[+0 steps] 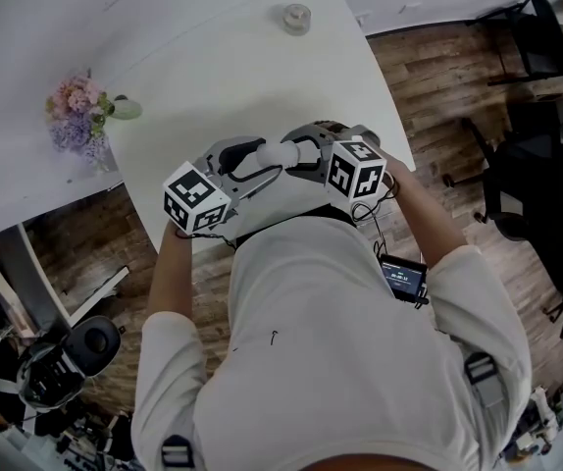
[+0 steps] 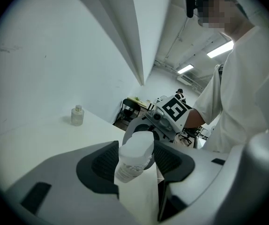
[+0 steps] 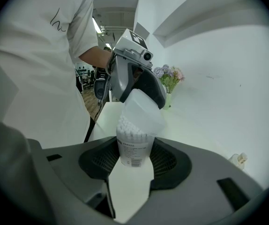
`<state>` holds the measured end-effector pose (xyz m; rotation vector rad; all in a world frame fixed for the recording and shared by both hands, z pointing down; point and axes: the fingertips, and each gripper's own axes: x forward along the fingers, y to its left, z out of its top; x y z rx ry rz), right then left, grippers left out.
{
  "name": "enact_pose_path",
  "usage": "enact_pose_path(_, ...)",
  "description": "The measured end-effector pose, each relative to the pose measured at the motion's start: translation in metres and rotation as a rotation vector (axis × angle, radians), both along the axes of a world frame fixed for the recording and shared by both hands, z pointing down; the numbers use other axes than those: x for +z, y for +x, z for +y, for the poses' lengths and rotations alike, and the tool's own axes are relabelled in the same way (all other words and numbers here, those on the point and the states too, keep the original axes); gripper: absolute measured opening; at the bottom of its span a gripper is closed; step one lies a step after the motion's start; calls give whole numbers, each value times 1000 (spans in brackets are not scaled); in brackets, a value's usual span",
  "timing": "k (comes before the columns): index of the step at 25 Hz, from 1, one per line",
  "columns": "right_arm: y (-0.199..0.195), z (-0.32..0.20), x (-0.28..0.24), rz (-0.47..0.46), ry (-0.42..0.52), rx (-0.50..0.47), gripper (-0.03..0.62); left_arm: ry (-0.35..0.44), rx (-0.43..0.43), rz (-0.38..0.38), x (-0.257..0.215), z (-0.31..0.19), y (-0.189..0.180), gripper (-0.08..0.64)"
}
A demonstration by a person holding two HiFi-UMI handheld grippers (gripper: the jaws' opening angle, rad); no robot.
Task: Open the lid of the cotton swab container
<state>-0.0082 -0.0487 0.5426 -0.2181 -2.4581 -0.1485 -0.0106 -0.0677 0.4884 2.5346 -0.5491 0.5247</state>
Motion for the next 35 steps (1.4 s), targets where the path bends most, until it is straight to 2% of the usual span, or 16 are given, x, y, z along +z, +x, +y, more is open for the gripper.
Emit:
enact_pose_path(12, -2, 2, -4, -28, 0, 26, 193, 27, -41, 12, -7, 1, -3, 247)
enact_pose_path(22, -1, 7, 0, -18, -6, 24, 193, 71, -111, 18, -16, -7, -11, 247)
enact_pose_path(27, -1, 9, 2, -22, -18, 26, 193, 88, -142, 37, -20, -15, -13, 176)
enact_pose_path(35, 2, 11, 2, -21, -23, 31, 192, 79, -155, 43, -19, -23, -10, 158)
